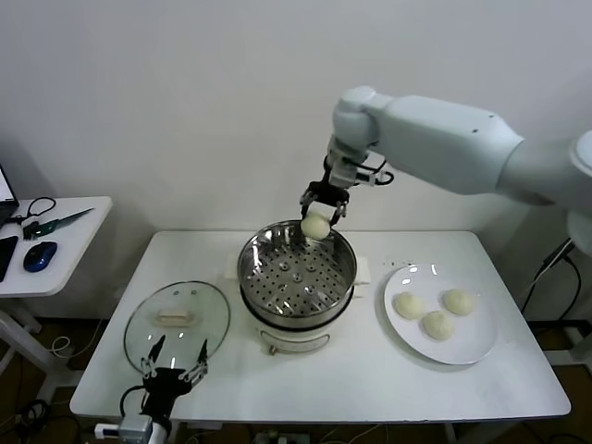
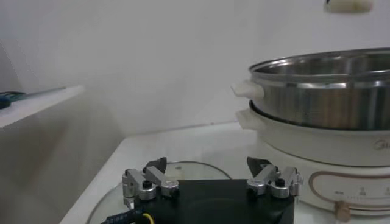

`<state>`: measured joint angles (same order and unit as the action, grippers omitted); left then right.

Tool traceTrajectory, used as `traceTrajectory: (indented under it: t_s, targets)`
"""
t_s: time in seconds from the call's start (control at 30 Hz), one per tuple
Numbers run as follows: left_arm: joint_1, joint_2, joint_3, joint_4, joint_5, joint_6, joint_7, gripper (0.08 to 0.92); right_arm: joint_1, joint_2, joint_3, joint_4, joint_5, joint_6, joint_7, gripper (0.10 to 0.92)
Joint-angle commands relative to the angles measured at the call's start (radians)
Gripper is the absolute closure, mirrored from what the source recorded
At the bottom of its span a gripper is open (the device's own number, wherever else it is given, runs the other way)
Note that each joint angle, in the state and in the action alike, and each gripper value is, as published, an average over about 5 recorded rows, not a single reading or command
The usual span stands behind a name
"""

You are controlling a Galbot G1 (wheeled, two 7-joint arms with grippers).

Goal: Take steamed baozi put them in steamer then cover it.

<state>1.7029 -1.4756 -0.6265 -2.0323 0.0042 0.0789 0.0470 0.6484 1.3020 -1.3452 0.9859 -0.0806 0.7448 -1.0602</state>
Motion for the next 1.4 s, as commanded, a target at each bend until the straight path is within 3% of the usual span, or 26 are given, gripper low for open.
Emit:
traceTrajectory:
  t_s: [0.03, 0.3, 0.67, 0.87, 0.97, 1.17, 1.3, 1.4]
  targets:
    - [0.002, 0.000, 0.000, 0.005, 0.001, -0.007, 0.000, 0.177, -0.169, 0.076, 0.079, -0.098, -0.273, 0.116, 0.045, 0.389]
    - [0.001, 0.000, -0.001, 0.022, 0.004, -0.018, -0.011, 0.177, -0.279, 0.121, 0.212, -0.255, -0.420, 0.111, 0.152, 0.389]
    - [-0.003, -0.005, 0.001, 0.023, 0.012, -0.024, -0.013, 0.177, -0.312, 0.182, 0.251, -0.361, -0.419, 0.103, 0.176, 0.384]
    - [-0.001, -0.009, 0.003, 0.018, 0.016, -0.023, -0.013, 0.177, -0.290, 0.175, 0.231, -0.334, -0.371, 0.112, 0.183, 0.263]
    - [0.001, -0.013, 0.002, 0.014, 0.019, -0.023, -0.013, 0.177, -0.213, 0.142, 0.171, -0.273, -0.235, 0.115, 0.143, 0.216]
    - [0.011, -0.017, 0.003, -0.002, 0.027, -0.020, -0.012, 0.177, 0.137, 0.044, -0.150, -0.177, 0.353, 0.088, -0.005, 0.203]
    - [0.012, -0.017, 0.001, -0.005, 0.031, -0.022, -0.011, 0.177, 0.356, -0.095, -0.435, -0.067, 0.767, -0.143, -0.116, 0.203]
    - [0.008, -0.016, -0.004, -0.001, 0.027, -0.029, -0.012, 0.177, 0.451, -0.242, -0.593, 0.049, 0.886, -0.396, -0.112, 0.203]
